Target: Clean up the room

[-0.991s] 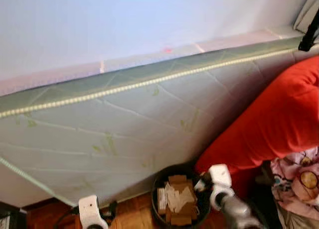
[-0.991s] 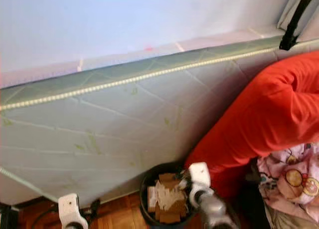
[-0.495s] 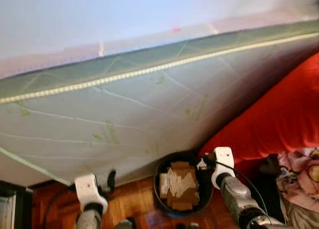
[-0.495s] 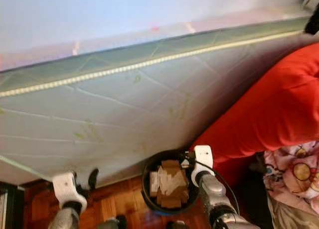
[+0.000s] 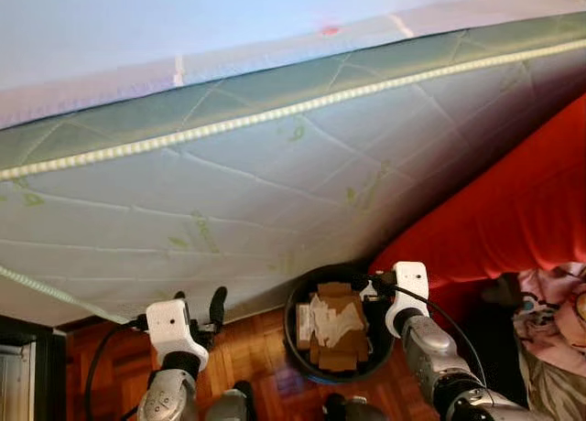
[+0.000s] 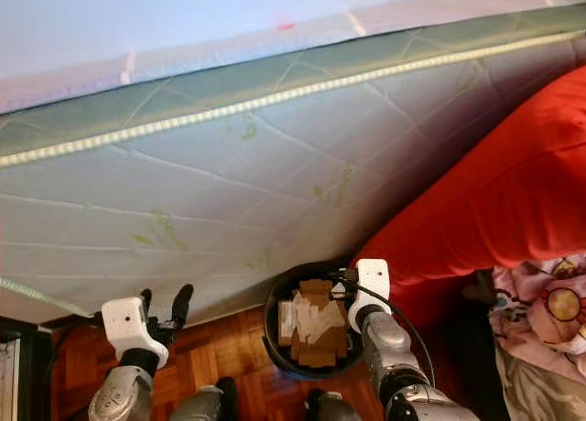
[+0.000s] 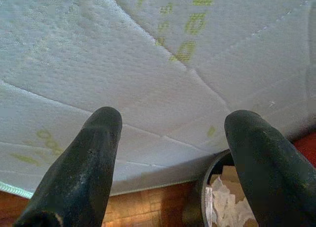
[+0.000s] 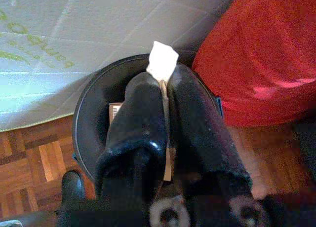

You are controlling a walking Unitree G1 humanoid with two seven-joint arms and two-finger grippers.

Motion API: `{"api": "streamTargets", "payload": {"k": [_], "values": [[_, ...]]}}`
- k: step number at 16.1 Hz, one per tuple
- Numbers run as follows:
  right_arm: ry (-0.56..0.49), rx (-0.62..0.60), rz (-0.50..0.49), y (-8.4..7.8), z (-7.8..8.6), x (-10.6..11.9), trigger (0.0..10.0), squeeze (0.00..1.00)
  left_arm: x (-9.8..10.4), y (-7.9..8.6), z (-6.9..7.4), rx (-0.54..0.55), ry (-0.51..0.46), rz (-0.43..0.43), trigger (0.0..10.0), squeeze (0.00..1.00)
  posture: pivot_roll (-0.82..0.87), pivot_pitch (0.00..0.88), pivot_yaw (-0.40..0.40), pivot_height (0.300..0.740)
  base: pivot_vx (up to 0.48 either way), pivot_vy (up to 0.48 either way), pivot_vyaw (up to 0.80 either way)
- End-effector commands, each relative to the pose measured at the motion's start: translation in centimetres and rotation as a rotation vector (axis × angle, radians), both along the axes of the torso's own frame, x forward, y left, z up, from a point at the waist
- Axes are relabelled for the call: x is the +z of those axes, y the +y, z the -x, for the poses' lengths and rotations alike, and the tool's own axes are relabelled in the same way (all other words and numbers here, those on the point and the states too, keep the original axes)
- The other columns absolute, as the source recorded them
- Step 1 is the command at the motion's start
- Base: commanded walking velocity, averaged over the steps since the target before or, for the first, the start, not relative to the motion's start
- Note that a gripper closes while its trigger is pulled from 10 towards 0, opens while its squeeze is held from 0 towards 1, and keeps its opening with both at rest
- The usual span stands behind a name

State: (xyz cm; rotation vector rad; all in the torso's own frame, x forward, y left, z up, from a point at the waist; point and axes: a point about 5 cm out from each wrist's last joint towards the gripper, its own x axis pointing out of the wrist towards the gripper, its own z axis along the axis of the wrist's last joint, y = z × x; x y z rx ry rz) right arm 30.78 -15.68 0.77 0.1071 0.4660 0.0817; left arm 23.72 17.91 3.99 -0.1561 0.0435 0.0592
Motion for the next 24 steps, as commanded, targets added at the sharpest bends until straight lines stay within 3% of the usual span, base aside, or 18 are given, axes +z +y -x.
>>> {"api": "streamTargets", "payload": {"k": [1, 15, 16, 20, 24], "values": [[0.012, -0.015, -0.008, -0.2, 0.4, -0.4, 10.0, 1.0, -0.5, 0.0, 0.7, -0.001, 0.046, -0.005, 10.0, 0.0, 0.17, 0.323, -0.023, 0.74, 0.0, 0.0, 0.0], [0.047, 0.025, -0.036, 0.2, 0.7, -0.8, 10.0, 1.0, -0.6, 0.0, 0.5, -0.005, 0.098, 0.006, 10.0, 0.0, 0.16, 0.308, -0.026, 0.74, 0.0, 0.0, 0.0], [0.053, 0.023, -0.025, 0.1, 0.8, -0.9, 10.0, 0.0, -0.8, -0.1, 0.4, -0.011, 0.108, 0.01, 10.0, 0.0, 0.16, 0.303, -0.026, 0.74, 0.0, 0.0, 0.0], [0.067, -0.069, -0.027, -1.4, 2.0, -1.9, 10.0, 0.0, -2.9, 0.2, 0.3, -0.025, 0.196, -0.002, 10.0, 0.0, 0.13, 0.246, -0.014, 0.74, 0.0, 0.0, 0.0], [0.112, -0.156, -0.02, -3.1, 4.7, -3.8, 10.0, 0.0, -5.6, 1.7, 0.2, -0.015, 0.328, -0.028, 10.0, 0.0, 0.08, 0.147, 0.004, 0.74, 0.0, 0.0, 0.0]]}}
